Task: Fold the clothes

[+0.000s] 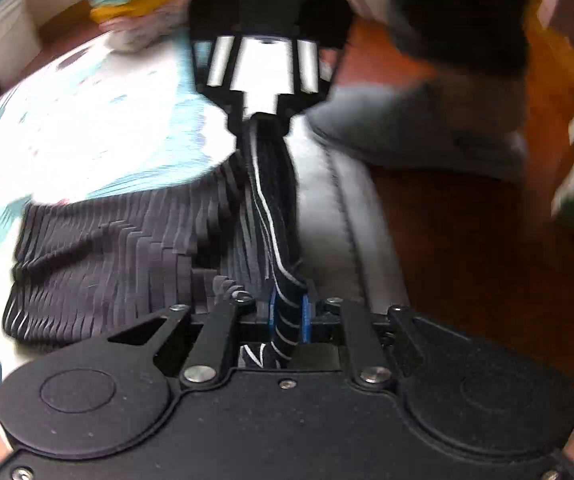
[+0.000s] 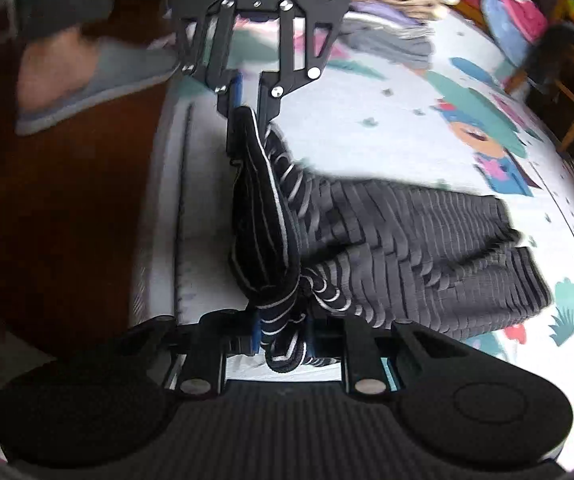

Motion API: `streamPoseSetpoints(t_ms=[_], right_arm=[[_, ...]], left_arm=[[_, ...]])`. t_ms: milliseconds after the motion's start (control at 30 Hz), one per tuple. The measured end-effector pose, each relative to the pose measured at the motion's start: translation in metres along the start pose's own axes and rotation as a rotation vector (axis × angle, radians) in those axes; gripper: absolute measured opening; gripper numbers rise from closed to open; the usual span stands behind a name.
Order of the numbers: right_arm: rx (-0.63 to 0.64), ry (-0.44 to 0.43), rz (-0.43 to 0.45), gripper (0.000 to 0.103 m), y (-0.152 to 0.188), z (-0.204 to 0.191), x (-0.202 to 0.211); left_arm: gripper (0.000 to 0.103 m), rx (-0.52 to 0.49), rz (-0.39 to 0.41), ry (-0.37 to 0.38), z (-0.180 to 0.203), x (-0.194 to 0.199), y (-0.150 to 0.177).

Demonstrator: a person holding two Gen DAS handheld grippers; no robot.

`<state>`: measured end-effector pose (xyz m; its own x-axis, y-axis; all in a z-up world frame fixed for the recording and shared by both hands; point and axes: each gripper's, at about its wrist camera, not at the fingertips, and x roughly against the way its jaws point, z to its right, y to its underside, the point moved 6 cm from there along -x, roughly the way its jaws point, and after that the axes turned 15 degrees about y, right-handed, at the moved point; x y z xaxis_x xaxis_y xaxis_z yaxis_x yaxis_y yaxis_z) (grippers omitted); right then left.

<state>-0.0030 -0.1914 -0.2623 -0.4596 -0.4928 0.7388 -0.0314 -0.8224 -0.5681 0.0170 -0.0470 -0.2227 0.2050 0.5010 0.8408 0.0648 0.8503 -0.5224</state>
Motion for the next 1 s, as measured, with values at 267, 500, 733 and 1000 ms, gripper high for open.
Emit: streamPoseSetpoints(t_ms=[267,500,733,1000], right_arm=[[-0.206,0.001,0.004,0.022,-0.030,0.145,-0.009],[-0.344,-0.055,-0.027,0.022,-0.020,0.238,-0.069],[-0.535,-0.089,-0.062,0.022,0.008,0.274,-0.122],[-0.824,-0.032,-0.123,0.036,0.055,0.283,-0.149]], left_arm=[[0.010,0.190,0.163,-0.010,-0.144,0.082,-0.010],[0.010,0.327,0.244,-0.009,-0.237,0.093,0.009],[0.010,0.462,0.261,-0.010,-0.284,0.071,0.031],[0.029,0.779,0.358,-0.207,-0.335,0.051,0.056]])
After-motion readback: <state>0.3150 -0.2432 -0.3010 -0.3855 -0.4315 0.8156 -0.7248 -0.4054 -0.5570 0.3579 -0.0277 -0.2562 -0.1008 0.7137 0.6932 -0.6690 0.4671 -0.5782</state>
